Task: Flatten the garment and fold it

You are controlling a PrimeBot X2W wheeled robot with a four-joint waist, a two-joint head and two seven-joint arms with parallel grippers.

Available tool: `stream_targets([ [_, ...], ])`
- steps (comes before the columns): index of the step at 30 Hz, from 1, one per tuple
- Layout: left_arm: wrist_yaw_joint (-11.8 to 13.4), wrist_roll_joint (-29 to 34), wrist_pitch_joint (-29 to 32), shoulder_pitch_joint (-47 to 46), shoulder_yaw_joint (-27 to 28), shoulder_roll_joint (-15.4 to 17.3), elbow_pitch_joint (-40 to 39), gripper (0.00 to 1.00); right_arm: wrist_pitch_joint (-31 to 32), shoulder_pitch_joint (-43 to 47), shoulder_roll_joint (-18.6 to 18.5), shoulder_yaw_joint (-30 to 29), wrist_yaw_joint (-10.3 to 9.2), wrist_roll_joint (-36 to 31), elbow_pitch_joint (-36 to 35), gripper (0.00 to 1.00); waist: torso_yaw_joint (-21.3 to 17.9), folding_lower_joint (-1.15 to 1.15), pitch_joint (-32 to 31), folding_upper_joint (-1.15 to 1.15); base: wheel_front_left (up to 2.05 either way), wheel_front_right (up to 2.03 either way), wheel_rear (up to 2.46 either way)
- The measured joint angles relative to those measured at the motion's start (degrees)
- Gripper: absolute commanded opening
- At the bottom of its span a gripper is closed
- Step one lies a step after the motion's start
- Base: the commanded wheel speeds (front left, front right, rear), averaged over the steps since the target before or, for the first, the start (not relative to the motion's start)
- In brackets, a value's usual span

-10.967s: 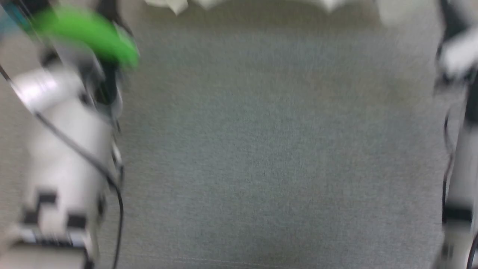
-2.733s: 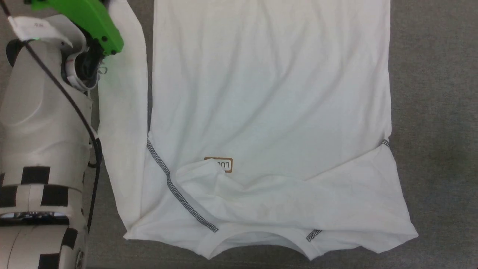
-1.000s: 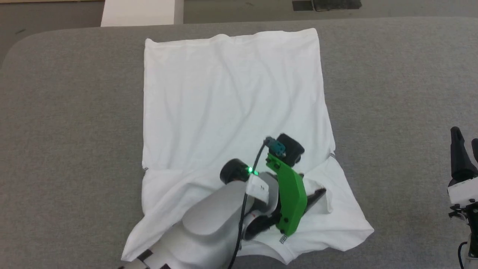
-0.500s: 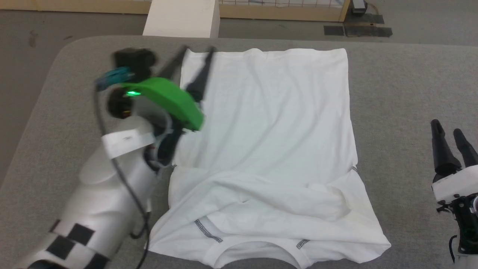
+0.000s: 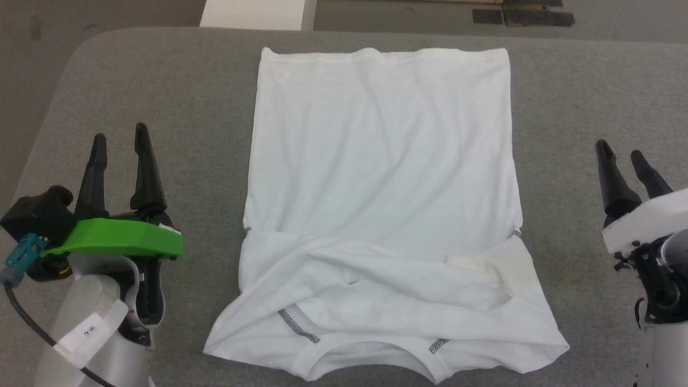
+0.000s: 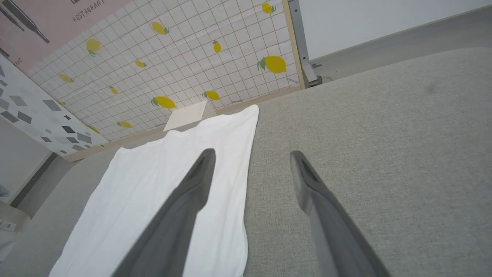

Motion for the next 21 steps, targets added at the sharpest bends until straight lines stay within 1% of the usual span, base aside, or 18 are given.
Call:
stream_targets([
  [3,-0.5,1.5,0.0,1.0,2.0,-1.7,-2.4,1.0,2.2,-3.9,0.0,0.0,0.0,-2.5,1.5,1.0,0.2,0.0,2.1,0.0,0.0,0.0,0.0],
  [7,-1.7,2.8,0.0,1.0,3.8,-3.3,-4.3,1.0,6.8,-11.9,-0.6,-0.1,0.0,-6.7,4.4,1.0,0.6,0.0,5.4,0.0,0.0,0.0,0.0],
  [10,-2.7,4.2,0.0,0.9,4.4,-4.7,-5.8,1.0,11.1,-19.1,-2.5,-0.4,0.0,-9.9,7.5,1.0,1.0,0.0,8.2,0.0,0.0,0.0,0.0],
  [16,-4.8,5.0,0.0,0.0,5.0,-7.6,-7.4,1.0,22.0,-33.3,-6.9,-3.1,0.0,-15.7,13.9,1.0,2.8,0.01,14.1,0.0,0.0,0.0,0.0],
  [19,-6.1,5.4,0.0,-0.8,4.9,-9.3,-7.6,1.0,26.9,-38.2,-9.5,-3.8,0.0,-19.5,15.8,1.0,4.6,0.02,16.4,0.0,0.0,0.0,0.0],
  [20,-7.3,5.8,0.0,-1.2,5.3,-10.4,-8.5,1.0,30.9,-43.3,-10.9,-3.9,0.0,-22.0,16.7,1.0,7.0,0.02,18.5,0.0,0.0,0.0,0.0],
  [21,-8.1,6.9,0.0,-1.6,5.7,-11.1,-9.4,1.0,34.1,-46.9,-11.5,-3.4,0.0,-23.4,17.2,1.0,9.0,0.02,20.7,0.0,0.0,0.0,0.0],
])
